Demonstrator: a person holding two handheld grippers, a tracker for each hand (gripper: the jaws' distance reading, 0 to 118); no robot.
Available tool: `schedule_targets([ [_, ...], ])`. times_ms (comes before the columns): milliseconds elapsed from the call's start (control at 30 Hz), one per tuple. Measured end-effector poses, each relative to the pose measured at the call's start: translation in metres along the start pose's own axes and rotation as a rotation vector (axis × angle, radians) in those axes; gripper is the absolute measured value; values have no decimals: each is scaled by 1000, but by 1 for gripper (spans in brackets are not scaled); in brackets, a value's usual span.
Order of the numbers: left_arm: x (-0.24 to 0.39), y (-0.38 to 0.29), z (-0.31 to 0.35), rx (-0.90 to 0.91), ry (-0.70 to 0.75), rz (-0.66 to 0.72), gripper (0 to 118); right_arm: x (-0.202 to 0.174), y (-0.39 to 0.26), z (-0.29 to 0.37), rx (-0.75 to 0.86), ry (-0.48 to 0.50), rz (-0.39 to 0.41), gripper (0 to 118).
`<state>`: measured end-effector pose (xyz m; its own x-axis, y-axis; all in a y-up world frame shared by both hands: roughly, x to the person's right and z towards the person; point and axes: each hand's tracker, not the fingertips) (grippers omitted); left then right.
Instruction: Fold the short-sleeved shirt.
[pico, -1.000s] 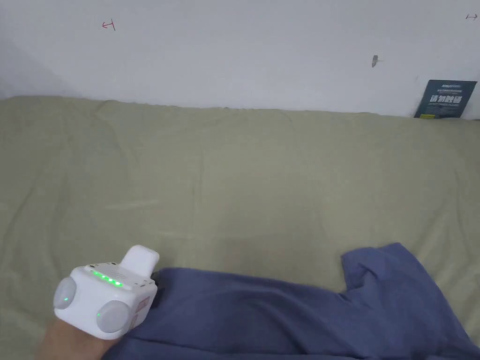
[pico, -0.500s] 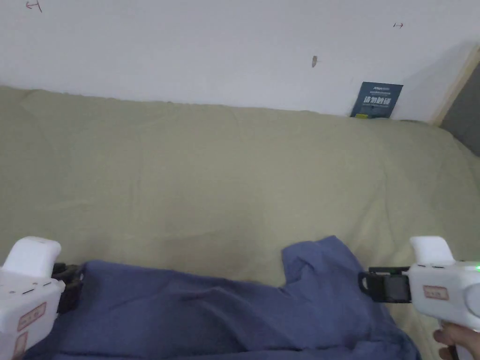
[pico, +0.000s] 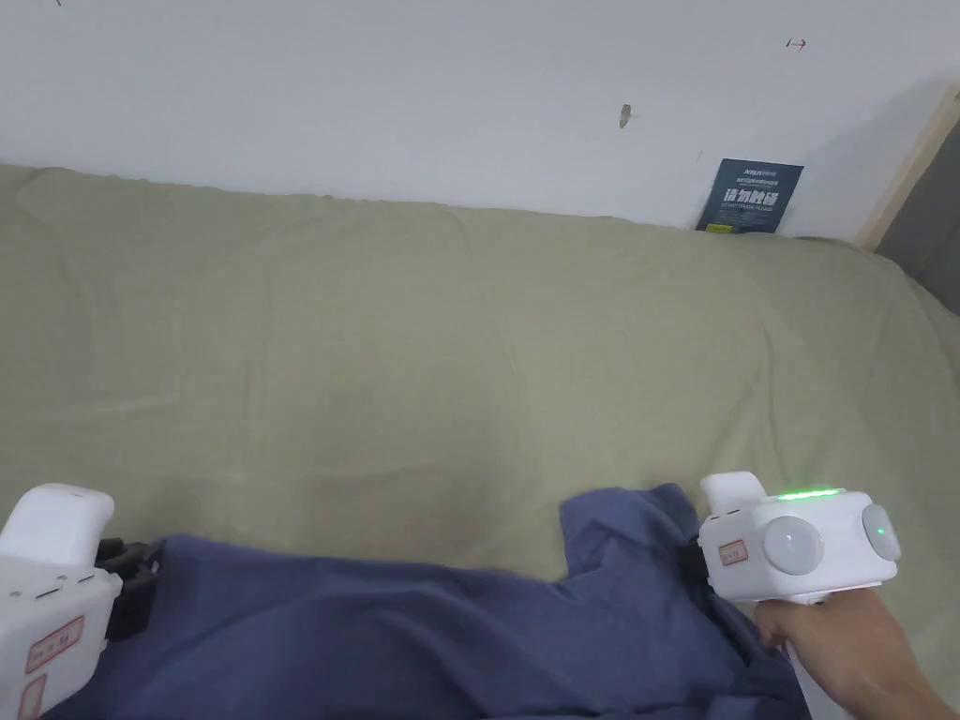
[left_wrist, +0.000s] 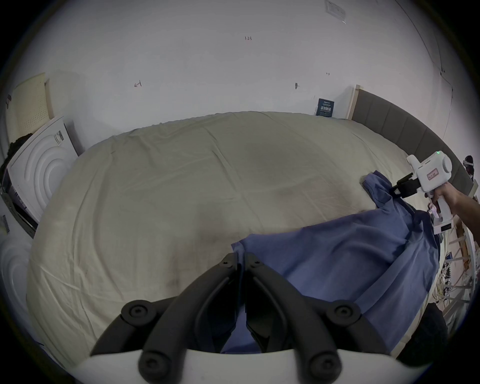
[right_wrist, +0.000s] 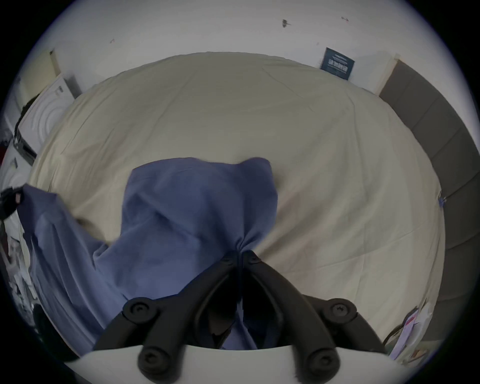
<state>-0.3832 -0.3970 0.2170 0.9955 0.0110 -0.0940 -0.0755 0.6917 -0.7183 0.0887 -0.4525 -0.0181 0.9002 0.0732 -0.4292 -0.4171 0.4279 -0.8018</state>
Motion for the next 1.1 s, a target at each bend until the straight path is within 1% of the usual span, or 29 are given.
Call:
schedule_targets([
  [33, -2, 0, -2, -2, -3, 11, 2, -1, -1, 2, 3, 7, 28, 3],
  [67, -3, 0, -4, -6, -7, 22, 2, -5, -1, 11, 11, 15, 34, 3],
  [167, -9, -1, -4, -34, -10, 76, 2, -7, -6, 40, 123, -16, 71, 3],
  [233, -15, -5, 6, -46, -32, 133, 2, -8, -13, 73, 190, 1, 84, 3],
  [367, -15, -22, 59, 15, -10, 141, 2, -8, -49, 142, 316, 26, 126, 4],
  [433, -13, -35, 97, 44, -3, 144, 2, -7, -82, 179, 383, 43, 130, 3],
  [533, -9, -62, 148, 85, -1, 159, 2, -11, -131, 223, 438, 83, 100, 4],
  [600, -7, -87, 169, 89, 2, 157, 2, -15, -165, 238, 438, 94, 84, 4],
  [667, -3, -114, 179, 49, 33, 132, 2, -17, -205, 241, 427, 102, 59, 4],
  [733, -2, -140, 181, -1, 46, 121, 2, -13, -237, 230, 388, 114, -5, 4],
  [833, -2, -167, 165, -71, 38, 150, 2, -11, -275, 211, 314, 122, -97, 4],
  [900, 0, -175, 148, -121, 57, 119, 2, -5, -285, 190, 266, 106, -115, 4],
  [1000, -3, -182, 123, -145, 61, 129, 3, -5, -292, 175, 249, 101, -133, 4],
  [1033, -4, -181, 122, -139, 55, 139, 4, -5, -292, 176, 255, 101, -146, 4],
  [1067, -4, -179, 124, -117, 40, 160, 10, -6, -292, 179, 275, 101, -156, 4],
  [1100, -1, -176, 134, -90, 50, 177, 31, -7, -293, 183, 308, 85, -165, 8],
])
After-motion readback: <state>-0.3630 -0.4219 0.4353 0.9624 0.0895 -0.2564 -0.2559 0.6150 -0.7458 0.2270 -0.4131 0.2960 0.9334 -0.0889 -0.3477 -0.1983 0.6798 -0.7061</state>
